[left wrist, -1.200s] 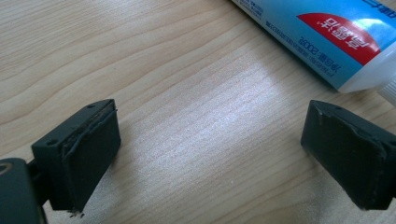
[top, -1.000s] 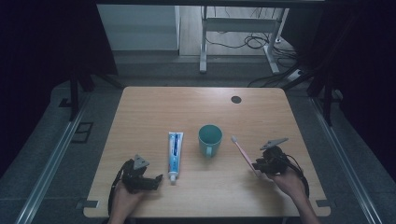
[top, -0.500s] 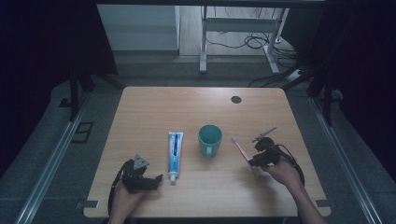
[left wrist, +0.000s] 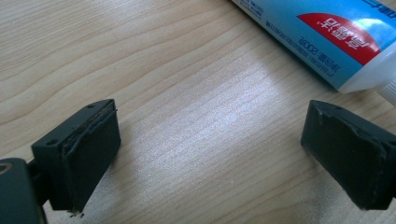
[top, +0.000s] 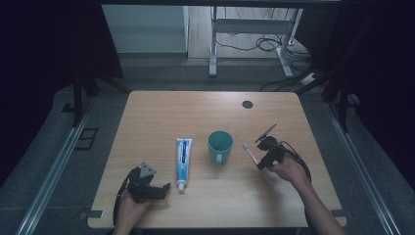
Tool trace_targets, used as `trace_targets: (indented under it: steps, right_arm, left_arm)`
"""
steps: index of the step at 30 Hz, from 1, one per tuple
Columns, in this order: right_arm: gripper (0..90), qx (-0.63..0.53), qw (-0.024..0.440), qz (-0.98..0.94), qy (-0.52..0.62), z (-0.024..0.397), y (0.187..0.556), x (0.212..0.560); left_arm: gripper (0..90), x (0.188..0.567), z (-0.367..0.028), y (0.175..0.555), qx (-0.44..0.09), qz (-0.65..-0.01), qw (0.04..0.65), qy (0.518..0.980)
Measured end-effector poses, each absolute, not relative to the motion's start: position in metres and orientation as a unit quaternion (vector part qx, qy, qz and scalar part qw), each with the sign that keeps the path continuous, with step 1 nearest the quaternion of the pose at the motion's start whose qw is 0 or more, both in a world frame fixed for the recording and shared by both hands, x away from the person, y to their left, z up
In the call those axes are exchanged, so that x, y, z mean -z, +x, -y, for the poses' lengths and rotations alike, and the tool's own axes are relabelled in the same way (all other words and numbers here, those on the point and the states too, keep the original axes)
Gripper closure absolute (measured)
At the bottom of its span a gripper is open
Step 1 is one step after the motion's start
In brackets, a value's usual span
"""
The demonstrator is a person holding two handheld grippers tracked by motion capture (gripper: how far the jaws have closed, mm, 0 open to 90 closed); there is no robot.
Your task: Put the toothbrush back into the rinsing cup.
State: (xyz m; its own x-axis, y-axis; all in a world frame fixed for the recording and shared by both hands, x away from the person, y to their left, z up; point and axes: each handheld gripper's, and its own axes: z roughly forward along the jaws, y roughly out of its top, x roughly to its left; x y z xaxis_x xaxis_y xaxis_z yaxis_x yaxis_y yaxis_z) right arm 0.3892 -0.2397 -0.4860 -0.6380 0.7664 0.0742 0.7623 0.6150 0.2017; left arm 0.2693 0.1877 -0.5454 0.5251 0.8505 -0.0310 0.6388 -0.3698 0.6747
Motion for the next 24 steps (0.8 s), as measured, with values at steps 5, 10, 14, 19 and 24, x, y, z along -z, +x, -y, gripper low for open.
trace_targets:
  steps: [5, 10, 14, 19, 24]
  right_arm:
    - [69.0, -0.083, 0.001, -0.898, 0.432, 0.233, 0.398, 0.488]
    - [69.3, -0.064, -0.004, -0.896, 0.439, 0.226, 0.406, 0.49]
    - [69.3, -0.048, -0.008, -0.897, 0.439, 0.22, 0.41, 0.492]
    - [70.7, -0.033, -0.011, -0.896, 0.442, 0.216, 0.415, 0.495]
    - [72.8, -0.025, -0.013, -0.895, 0.445, 0.214, 0.418, 0.498]
  left_arm:
    - [4.9, 0.545, -0.188, 0.269, -0.164, -0.459, 0.323, 0.811]
    - [4.9, 0.545, -0.188, 0.269, -0.164, -0.459, 0.323, 0.811]
    - [4.9, 0.545, -0.188, 0.269, -0.164, -0.459, 0.323, 0.811]
    - [4.9, 0.545, -0.188, 0.269, -0.164, -0.459, 0.323, 0.811]
    - [4.9, 0.545, -0.187, 0.269, -0.164, -0.459, 0.323, 0.811]
